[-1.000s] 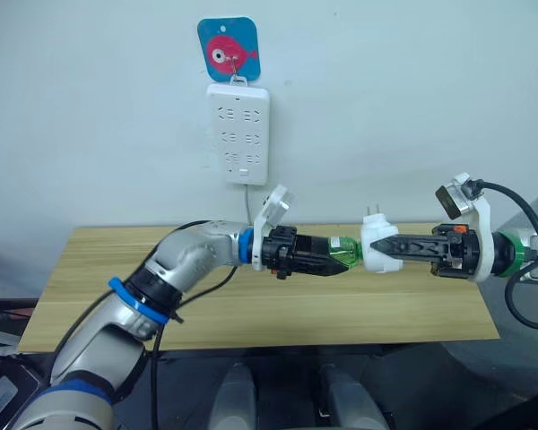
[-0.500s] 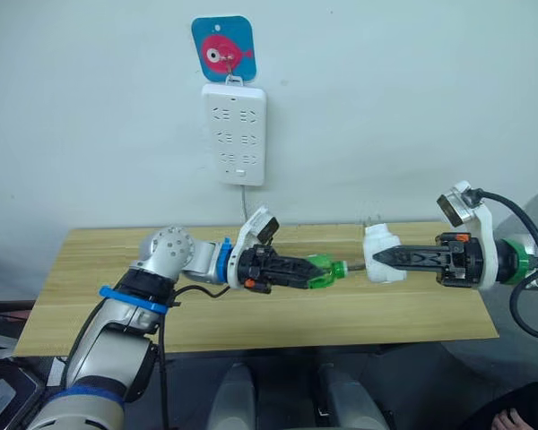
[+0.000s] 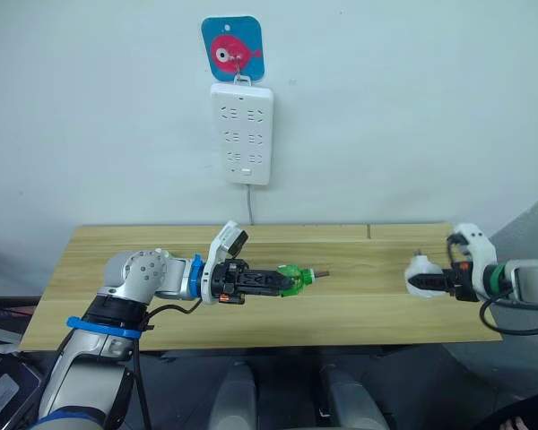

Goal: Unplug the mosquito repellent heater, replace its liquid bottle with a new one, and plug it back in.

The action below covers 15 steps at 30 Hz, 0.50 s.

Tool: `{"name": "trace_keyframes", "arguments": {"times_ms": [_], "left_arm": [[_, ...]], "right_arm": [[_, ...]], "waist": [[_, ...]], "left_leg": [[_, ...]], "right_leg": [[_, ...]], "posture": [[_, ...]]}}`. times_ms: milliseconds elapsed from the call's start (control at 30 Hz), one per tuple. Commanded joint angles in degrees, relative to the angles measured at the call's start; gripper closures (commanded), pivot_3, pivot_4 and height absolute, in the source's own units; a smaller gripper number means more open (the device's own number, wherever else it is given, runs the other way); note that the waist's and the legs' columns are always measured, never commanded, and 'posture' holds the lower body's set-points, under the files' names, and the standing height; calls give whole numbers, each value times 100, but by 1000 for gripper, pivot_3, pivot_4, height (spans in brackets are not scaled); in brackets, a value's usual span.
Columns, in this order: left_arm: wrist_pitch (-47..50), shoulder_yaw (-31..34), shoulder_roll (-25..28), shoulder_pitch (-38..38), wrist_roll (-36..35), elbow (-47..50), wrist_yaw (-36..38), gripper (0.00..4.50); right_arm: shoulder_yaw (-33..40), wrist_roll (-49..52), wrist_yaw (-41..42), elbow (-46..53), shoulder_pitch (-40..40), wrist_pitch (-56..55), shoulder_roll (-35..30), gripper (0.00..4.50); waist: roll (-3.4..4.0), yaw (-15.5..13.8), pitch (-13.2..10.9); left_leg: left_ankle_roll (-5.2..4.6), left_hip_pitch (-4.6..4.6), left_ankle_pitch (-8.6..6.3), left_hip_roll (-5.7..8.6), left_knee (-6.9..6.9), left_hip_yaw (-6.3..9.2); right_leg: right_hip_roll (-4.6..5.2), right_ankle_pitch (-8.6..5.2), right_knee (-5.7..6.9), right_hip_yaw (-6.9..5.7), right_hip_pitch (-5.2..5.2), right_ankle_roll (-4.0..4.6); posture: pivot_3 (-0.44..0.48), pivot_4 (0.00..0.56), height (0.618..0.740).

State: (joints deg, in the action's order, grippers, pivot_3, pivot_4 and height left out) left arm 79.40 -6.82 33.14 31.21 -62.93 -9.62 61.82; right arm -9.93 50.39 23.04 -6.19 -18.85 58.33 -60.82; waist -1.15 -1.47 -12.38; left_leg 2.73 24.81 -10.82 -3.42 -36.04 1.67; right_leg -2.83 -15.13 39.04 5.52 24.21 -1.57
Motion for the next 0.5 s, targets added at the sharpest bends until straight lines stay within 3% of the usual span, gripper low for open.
{"name": "trace_keyframes", "arguments": {"times_ms": [33, 500], "left_arm": [[-97, 79, -132, -51, 97, 215, 40, 2302], [2, 231, -140, -446, 188, 687, 69, 2302]], "right_arm": [[-388, -1177, 179, -517, -288, -403, 282, 1460], [-446, -2977, 1330, -2210, -1027, -700, 1072, 1460]], "waist": [[0, 2, 0], [1, -1, -4]], "left_leg": [[0, 0, 0, 0, 0, -3], [0, -3, 0, -1, 1, -7]], "right_leg": [[0, 1, -1, 2, -1, -1], [0, 1, 1, 6, -1, -2]], "posture": [[200, 205, 740], [221, 224, 740]]}}
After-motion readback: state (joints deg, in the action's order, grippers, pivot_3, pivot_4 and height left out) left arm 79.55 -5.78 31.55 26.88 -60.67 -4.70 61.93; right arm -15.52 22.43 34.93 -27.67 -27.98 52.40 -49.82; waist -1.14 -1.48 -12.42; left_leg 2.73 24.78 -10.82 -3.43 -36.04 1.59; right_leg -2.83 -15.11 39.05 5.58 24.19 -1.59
